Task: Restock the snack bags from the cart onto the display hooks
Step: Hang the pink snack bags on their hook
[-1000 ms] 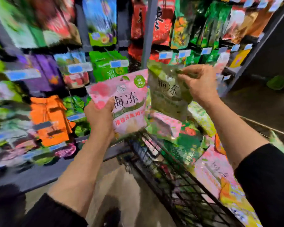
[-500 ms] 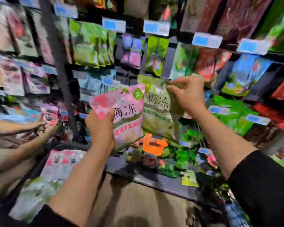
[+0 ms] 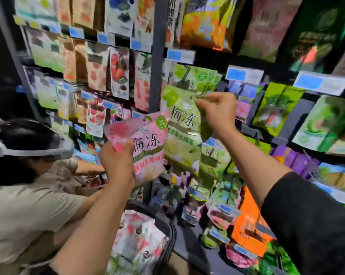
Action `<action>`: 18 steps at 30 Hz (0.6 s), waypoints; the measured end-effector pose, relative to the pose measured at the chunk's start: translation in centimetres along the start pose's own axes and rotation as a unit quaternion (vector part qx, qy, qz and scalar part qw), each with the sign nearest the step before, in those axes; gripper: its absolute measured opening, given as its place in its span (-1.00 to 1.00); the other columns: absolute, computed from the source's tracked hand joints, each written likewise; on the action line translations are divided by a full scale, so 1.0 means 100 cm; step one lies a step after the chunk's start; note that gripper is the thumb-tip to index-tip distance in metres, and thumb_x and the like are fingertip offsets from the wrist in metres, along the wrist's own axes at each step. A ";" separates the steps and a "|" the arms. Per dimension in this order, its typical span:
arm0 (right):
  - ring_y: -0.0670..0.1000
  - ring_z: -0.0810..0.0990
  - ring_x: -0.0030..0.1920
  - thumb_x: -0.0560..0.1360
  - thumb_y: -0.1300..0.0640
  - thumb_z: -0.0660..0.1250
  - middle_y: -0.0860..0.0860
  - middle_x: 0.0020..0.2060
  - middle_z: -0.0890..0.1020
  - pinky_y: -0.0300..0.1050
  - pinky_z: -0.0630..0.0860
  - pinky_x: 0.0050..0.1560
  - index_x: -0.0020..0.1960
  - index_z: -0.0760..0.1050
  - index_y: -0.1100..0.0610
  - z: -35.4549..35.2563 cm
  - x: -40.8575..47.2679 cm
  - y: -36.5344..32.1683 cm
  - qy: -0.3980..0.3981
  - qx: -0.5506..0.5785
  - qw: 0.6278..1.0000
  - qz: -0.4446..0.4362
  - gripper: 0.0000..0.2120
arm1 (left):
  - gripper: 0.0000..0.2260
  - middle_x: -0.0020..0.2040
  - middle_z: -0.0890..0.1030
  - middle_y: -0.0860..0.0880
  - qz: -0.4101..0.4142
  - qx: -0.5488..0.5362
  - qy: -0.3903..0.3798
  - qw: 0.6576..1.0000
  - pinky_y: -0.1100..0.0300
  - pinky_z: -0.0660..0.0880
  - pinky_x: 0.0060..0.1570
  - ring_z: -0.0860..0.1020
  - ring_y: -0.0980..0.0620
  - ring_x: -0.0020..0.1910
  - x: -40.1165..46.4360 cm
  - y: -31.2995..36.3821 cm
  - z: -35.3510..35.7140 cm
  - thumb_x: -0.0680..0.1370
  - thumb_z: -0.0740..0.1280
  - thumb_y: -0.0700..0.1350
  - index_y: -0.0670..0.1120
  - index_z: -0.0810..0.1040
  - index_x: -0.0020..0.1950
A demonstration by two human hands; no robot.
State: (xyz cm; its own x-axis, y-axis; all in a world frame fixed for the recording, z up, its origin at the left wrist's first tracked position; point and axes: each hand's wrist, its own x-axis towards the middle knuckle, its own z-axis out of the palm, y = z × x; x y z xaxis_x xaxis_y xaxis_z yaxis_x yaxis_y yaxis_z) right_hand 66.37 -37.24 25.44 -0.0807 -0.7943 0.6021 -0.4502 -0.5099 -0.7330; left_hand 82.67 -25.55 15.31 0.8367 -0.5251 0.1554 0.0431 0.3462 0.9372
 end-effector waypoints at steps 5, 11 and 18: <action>0.00 0.63 -0.02 0.35 0.17 0.53 0.09 -0.07 0.70 -0.11 0.54 0.11 -0.02 0.68 0.21 0.042 0.064 0.017 0.007 0.061 0.997 0.044 -0.77 | -0.88 -0.29 0.55 0.00 0.026 -0.020 0.011 0.999 0.24 0.47 -0.25 0.48 0.18 -0.34 0.039 -0.013 0.033 0.46 0.41 -0.29 -0.26 0.57 -0.02; 0.09 0.65 -0.06 0.33 0.20 0.54 0.05 -0.21 0.66 0.07 0.57 0.08 -0.21 0.62 0.11 0.077 0.140 0.046 -0.023 0.115 0.990 0.080 -0.89 | -0.84 -0.36 0.50 0.02 0.013 -0.032 0.025 0.999 0.08 0.40 -0.28 0.40 0.06 -0.36 0.073 -0.028 0.096 0.38 0.43 -0.19 -0.04 0.47 -0.29; -0.03 0.63 -0.23 0.32 0.29 0.53 -0.01 -0.31 0.62 -0.12 0.59 -0.13 -0.28 0.55 0.08 0.105 0.193 0.068 -0.054 0.188 0.975 0.104 -0.81 | -0.74 -0.38 0.49 0.02 0.020 -0.048 0.074 0.996 0.12 0.43 -0.26 0.45 0.04 -0.31 0.096 -0.040 0.143 0.45 0.40 -0.30 -0.02 0.42 -0.31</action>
State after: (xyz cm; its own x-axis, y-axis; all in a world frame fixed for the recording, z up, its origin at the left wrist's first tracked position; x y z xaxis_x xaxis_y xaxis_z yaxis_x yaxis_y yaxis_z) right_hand 71.07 -59.50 28.71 -0.0319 -0.9135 0.4056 -0.0752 -0.4024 -0.9124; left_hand 82.78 -43.08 17.54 0.9095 -0.3923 0.1375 0.0544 0.4403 0.8962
